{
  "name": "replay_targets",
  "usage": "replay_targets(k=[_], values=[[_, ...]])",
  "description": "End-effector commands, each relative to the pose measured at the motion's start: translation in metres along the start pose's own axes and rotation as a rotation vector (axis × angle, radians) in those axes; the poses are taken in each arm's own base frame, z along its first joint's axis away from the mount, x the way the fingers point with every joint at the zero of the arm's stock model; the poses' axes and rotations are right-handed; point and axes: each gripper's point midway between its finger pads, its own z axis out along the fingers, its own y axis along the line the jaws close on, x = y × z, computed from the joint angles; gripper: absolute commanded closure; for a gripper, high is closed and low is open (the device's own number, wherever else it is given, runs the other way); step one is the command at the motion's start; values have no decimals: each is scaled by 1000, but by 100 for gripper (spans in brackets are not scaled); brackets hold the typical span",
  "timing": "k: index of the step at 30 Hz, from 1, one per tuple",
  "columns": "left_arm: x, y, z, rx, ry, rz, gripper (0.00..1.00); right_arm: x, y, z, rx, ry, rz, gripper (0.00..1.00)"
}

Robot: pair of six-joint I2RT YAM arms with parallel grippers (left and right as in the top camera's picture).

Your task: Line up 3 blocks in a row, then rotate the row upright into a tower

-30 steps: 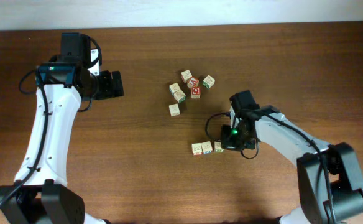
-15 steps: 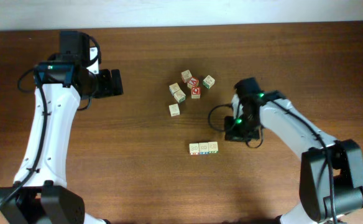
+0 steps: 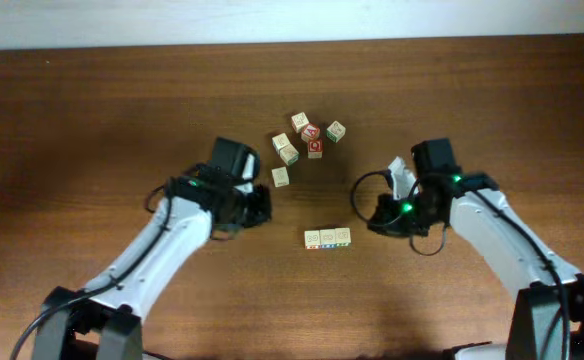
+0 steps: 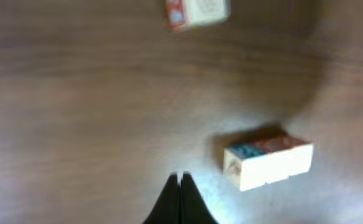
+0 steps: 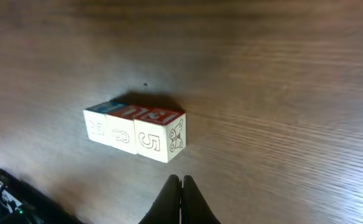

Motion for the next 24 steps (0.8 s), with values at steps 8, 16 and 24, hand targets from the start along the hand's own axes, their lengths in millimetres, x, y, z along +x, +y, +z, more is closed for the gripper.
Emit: replay_targets(k=[8,16,24], values=[[40,-40,72,83,73,-20,100,9,-17,31,98,30,99,96],[58,-49,75,101,136,-24,100,6,-19,34,98,13,92,96],[58,-49,78,100,137,-21,100,20,-10,42,96,52,103,96]])
